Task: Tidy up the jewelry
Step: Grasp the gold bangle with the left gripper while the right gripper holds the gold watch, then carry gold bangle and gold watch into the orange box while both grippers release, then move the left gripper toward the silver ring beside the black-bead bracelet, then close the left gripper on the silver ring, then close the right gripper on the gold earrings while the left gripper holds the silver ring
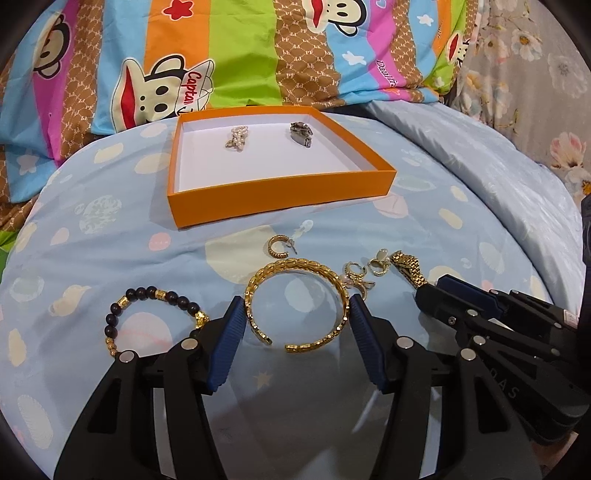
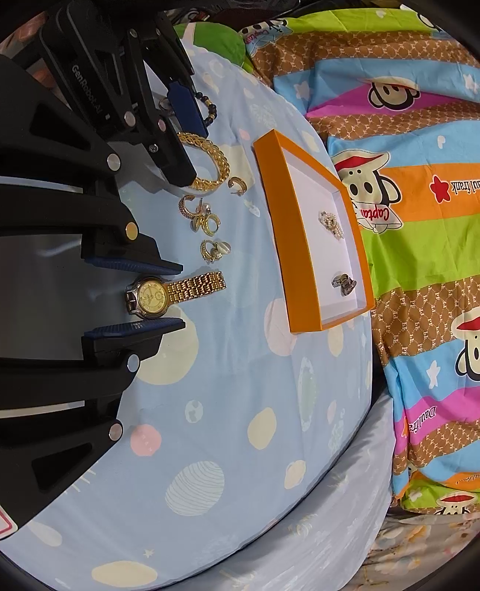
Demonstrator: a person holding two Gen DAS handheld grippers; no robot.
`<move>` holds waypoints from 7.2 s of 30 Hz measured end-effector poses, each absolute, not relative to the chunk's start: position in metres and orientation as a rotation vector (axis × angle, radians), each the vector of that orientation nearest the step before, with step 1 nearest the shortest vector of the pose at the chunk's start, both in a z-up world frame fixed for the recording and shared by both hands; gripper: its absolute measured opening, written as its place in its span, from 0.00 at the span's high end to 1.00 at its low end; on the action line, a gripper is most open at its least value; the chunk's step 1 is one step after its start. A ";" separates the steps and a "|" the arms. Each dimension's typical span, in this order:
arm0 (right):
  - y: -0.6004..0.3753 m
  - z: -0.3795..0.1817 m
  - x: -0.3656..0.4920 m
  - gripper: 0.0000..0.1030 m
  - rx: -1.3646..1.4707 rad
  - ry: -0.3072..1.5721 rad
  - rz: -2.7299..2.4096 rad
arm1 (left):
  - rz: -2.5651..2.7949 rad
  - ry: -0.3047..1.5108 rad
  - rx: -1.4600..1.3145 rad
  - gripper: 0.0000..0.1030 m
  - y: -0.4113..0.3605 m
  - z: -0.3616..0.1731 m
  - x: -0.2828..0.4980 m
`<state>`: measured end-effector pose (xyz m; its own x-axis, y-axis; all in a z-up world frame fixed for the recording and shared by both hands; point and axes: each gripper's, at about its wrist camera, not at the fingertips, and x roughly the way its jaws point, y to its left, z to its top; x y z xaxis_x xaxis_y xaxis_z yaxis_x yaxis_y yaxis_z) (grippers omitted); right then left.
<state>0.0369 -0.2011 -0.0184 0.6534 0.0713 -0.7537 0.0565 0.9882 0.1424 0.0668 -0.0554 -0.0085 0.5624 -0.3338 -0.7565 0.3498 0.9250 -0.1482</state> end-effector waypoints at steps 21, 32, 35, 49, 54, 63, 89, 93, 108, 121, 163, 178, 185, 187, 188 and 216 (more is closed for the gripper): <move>-0.189 -0.020 0.032 0.78 0.104 0.886 0.006 | -0.359 0.886 -0.029 0.46 -0.027 -0.007 0.054; -0.200 -0.008 0.019 0.78 0.187 0.855 0.006 | -0.374 0.874 -0.035 0.46 -0.022 -0.003 0.048; -0.201 0.003 0.015 0.78 0.202 0.834 0.016 | -0.383 0.872 -0.041 0.46 -0.021 0.000 0.045; -0.194 0.068 0.042 0.78 0.142 0.725 0.065 | -0.384 0.808 -0.028 0.46 -0.011 0.042 0.058; -0.191 0.086 0.075 0.78 0.108 0.690 0.074 | -0.355 0.764 -0.020 0.46 -0.009 0.059 0.084; -0.186 0.093 0.150 0.78 0.097 0.699 0.111 | -0.336 0.746 -0.018 0.46 -0.024 0.067 0.149; -0.197 0.006 0.234 0.78 0.101 0.852 0.106 | -0.306 0.924 -0.036 0.45 -0.055 -0.002 0.245; -0.199 0.007 0.228 0.77 0.095 0.837 0.091 | -0.305 0.920 -0.025 0.41 -0.055 -0.005 0.246; -0.221 0.036 0.159 0.67 0.146 0.741 0.056 | -0.287 0.791 -0.072 0.26 -0.021 0.035 0.195; -0.209 0.008 0.071 0.64 0.161 0.782 0.065 | -0.259 0.813 -0.084 0.25 0.022 0.016 0.105; -0.188 -0.012 0.031 0.63 0.180 0.836 0.090 | -0.368 0.908 -0.043 0.75 0.010 -0.016 0.044; -0.188 -0.011 0.031 0.63 0.180 0.836 0.092 | -0.351 0.909 -0.030 0.76 0.001 -0.016 0.051; -0.188 -0.011 0.031 0.63 0.180 0.836 0.092 | -0.364 0.902 0.013 0.76 -0.008 -0.017 0.054; -0.188 -0.011 0.031 0.63 0.180 0.835 0.092 | -0.373 0.900 0.018 0.81 -0.009 -0.017 0.053; -0.188 -0.010 0.030 0.63 0.180 0.835 0.092 | -0.377 0.900 0.018 0.81 -0.009 -0.017 0.053; -0.179 -0.016 0.074 0.86 0.166 0.880 0.087 | -0.346 0.868 -0.075 0.81 0.015 -0.012 0.052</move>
